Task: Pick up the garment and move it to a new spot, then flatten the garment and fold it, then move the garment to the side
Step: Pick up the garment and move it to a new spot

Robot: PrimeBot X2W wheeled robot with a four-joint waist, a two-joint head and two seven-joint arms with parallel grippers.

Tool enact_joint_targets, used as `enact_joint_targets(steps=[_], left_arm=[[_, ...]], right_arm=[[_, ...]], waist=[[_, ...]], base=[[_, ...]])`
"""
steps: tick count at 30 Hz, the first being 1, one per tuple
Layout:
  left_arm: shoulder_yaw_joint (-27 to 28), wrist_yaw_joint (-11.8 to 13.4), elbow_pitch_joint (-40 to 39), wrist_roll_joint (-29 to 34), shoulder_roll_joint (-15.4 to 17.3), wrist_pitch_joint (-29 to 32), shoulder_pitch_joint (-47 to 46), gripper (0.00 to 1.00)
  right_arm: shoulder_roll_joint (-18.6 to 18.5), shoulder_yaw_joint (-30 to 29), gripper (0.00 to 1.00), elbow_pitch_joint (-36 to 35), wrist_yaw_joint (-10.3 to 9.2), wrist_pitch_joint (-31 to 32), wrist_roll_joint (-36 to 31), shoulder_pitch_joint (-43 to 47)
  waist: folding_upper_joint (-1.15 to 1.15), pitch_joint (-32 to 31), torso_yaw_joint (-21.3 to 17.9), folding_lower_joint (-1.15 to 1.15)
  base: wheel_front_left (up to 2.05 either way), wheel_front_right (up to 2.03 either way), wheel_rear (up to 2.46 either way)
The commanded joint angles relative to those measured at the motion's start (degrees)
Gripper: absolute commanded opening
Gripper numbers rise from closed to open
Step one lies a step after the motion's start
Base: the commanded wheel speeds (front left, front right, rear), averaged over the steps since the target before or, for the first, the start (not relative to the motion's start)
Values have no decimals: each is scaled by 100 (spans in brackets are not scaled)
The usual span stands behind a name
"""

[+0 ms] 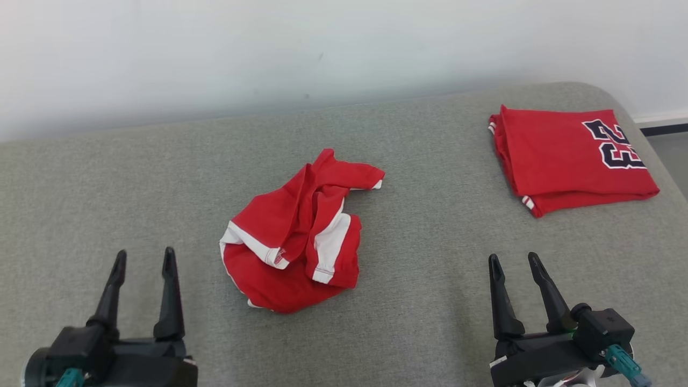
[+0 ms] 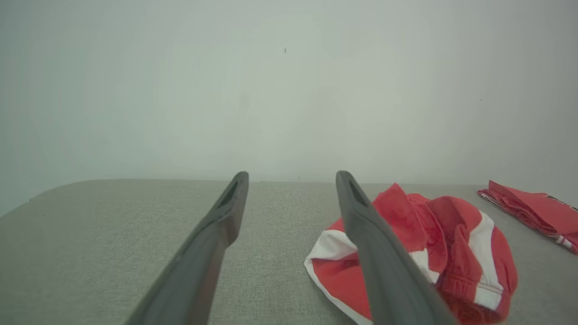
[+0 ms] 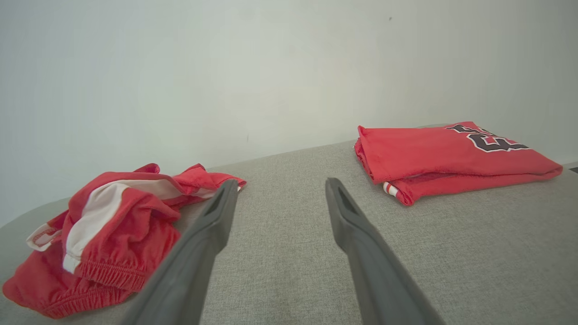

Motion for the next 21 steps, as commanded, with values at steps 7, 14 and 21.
enact_joint_targets(steps=[7, 14, 21], left_arm=[[497, -11, -308, 813, -310, -35, 512, 100], [886, -157, -172, 1141, -644, -37, 845, 100], [1142, -250, -166, 1314, -856, -37, 1060, 100]], right_arm=[[8, -51, 100, -67, 3, -3, -94, 36], [6, -59, 100, -62, 3, -3, -138, 89], [7, -75, 100, -43, 3, -3, -159, 202]], waist=[[0, 22, 116, 0], [0, -43, 135, 0], [0, -169, 181, 0]], base=[[0, 0, 0], [0, 0, 0], [0, 0, 0]])
